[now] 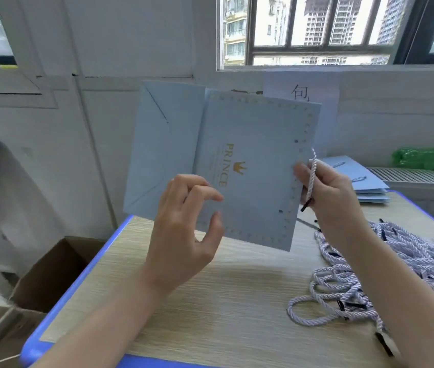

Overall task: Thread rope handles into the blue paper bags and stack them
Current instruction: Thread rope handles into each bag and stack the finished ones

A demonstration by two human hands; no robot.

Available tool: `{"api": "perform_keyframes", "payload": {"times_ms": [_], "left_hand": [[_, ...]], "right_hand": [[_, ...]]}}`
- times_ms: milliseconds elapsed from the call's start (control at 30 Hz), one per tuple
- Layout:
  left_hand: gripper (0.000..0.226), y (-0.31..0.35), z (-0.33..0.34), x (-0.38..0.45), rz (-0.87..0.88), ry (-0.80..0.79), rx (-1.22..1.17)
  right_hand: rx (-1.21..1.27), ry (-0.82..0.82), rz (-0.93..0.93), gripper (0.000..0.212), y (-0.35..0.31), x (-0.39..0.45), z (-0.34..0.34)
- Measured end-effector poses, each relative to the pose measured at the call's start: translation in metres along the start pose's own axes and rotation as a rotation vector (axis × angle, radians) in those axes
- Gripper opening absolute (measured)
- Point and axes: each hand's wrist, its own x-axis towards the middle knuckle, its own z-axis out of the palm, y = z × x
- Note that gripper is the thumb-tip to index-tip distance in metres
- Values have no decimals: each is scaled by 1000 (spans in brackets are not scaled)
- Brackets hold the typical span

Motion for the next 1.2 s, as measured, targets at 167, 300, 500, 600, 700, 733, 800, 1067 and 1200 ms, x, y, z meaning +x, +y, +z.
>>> {"api": "perform_keyframes", "payload": {"times_ms": [167,300,500,600,700,733,800,1067,1200], "left_hand": [[28,-11,7,-5,-148,-283,-18],[69,-16,14,-13,-231,-744,85],[48,-16,14,-14,-233,-886,179],[48,-15,13,-13,-242,-901,176],[57,-9,13,-11,-294,-893,203],[66,-6,13,-11,-324,-894,224],[90,2,14,-11,-346,-891,288],[75,5,19,-13,-356,-977,445],[79,-3,15,-13,-339,-966,327]], "right_hand": [[-343,-320,240,37,16,-10,16],[-1043,-401,133,28,16,-12,12],[-1280,-76,167,20,26,2,-27],[-1436,-133,319,17,35,6,-40],[-1421,-226,267,17,35,7,-35],[-1377,-275,221,15,32,5,-28],[-1222,-372,122,12,26,-1,-12],[-650,-588,-70,25,-8,-26,27],[-756,-757,-107,15,0,-32,35]]}}
